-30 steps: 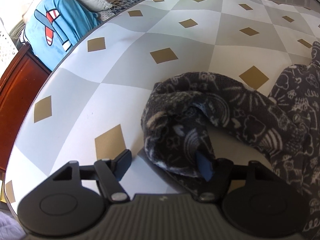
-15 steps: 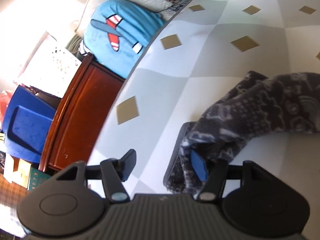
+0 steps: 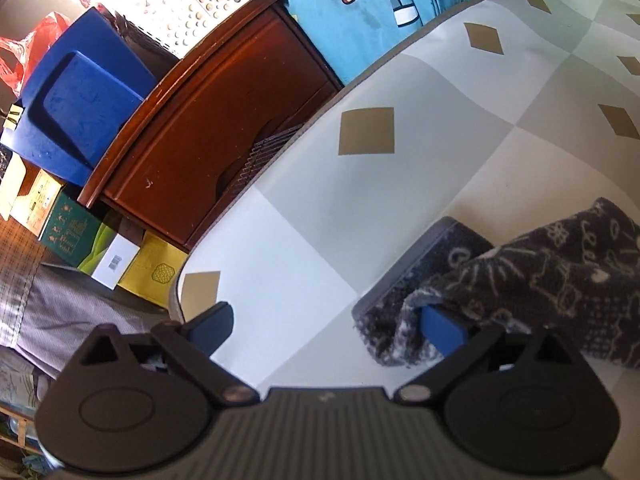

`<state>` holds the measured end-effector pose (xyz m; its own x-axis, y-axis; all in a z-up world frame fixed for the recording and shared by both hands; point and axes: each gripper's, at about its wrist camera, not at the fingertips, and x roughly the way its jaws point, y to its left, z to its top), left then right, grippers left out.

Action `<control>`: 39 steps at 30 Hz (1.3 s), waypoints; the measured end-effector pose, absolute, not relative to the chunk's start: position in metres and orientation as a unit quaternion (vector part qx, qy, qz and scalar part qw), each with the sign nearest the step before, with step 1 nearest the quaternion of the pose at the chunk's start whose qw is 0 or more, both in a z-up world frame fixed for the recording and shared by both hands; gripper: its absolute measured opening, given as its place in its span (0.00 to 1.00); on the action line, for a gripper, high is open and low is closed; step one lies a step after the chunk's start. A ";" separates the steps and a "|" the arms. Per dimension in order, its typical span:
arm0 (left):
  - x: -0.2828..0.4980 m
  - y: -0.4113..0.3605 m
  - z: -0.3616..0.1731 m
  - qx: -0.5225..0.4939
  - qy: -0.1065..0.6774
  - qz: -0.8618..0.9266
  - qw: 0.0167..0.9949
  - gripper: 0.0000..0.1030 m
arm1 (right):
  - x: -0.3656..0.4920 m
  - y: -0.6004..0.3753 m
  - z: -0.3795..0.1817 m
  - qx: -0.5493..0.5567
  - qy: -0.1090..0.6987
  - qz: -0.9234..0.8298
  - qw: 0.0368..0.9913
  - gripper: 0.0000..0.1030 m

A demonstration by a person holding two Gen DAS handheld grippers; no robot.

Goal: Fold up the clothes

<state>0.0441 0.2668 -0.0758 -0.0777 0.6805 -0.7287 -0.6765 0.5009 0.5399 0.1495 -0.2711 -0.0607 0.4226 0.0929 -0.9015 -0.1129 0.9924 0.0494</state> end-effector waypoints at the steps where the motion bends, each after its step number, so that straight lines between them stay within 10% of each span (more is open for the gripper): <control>1: 0.042 0.268 -0.075 -0.005 0.540 0.499 0.678 0.97 | 0.149 -0.271 -0.060 -0.010 0.533 0.060 0.844 0.35; 15: 0.032 0.257 -0.020 -0.031 0.437 0.499 0.747 0.97 | 0.145 -0.268 -0.055 -0.010 0.526 0.067 0.848 0.35; 39: 0.142 0.040 -0.083 0.152 0.472 0.213 0.842 1.00 | 0.171 -0.434 -0.039 0.189 0.454 -0.004 0.871 0.37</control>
<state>0.1421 0.0400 -0.0825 0.4640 0.5028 -0.7293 -0.2159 0.8627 0.4573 0.1712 -0.4335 -0.0388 0.5880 0.1642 -0.7920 0.1789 0.9285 0.3254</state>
